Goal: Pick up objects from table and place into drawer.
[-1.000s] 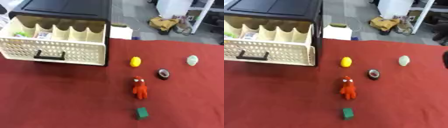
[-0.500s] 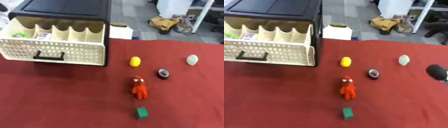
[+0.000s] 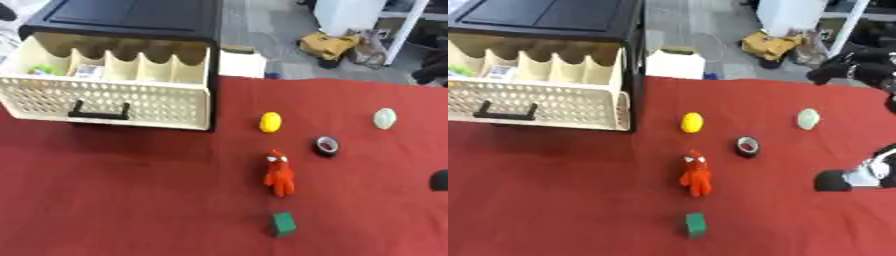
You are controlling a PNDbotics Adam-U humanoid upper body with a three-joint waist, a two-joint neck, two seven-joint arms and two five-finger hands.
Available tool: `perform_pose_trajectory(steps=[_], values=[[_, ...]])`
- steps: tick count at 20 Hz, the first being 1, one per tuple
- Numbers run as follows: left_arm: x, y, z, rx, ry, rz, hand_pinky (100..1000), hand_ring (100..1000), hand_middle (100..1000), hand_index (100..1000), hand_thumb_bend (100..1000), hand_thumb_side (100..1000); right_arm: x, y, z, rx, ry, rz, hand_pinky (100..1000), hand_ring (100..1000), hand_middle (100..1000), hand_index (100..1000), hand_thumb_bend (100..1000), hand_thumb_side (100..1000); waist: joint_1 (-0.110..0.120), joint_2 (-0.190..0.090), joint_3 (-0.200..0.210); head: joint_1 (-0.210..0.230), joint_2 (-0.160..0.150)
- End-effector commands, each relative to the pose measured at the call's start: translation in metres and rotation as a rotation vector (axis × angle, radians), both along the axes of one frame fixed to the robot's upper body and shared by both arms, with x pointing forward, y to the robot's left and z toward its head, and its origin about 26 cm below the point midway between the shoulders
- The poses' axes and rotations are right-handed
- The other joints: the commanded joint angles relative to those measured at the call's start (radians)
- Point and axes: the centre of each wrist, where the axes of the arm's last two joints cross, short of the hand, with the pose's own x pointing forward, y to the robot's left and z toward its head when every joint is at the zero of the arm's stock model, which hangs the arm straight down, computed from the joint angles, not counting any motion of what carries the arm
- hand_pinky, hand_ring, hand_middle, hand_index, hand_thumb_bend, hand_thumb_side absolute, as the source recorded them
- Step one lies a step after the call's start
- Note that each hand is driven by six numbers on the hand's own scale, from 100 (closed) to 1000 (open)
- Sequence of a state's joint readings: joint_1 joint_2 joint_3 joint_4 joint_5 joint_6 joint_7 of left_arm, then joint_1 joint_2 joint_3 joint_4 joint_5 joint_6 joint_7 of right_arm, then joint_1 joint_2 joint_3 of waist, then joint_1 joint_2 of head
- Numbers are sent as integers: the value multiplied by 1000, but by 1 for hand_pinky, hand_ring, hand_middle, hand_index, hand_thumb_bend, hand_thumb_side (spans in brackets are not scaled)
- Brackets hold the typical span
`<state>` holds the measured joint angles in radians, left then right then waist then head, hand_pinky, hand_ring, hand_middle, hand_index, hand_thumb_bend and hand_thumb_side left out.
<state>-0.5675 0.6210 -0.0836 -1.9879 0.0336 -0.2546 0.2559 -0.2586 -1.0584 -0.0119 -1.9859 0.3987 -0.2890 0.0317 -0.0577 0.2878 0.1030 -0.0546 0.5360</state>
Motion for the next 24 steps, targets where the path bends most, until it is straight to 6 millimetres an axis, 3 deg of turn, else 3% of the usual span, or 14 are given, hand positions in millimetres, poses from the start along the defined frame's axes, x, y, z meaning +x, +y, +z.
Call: perform_pose_trajectory(steps=[1,6,17,24], values=[[-3,-1,6,16,-18,-4,513,493,535,903,102,1000,-3,5,15,-80,16,-1,757,805,666,838,886,763,2,-23,1,-4,3],[-3,-3,7,17,-10,-14,538,502,536,899,102,1000,0,12,19,-127,65,2,763,811,682,850,898,718,-1,-23,5,-9,1],[-2,-9,7,10,7,-42,554,505,537,894,104,1000,7,34,23,-142,110,-24,760,808,625,848,905,672,-8,-25,22,-24,-1],[-2,-11,8,6,15,-53,556,505,537,888,104,1000,23,43,20,-128,159,-70,755,801,600,832,897,647,-12,-27,30,-30,-1]])
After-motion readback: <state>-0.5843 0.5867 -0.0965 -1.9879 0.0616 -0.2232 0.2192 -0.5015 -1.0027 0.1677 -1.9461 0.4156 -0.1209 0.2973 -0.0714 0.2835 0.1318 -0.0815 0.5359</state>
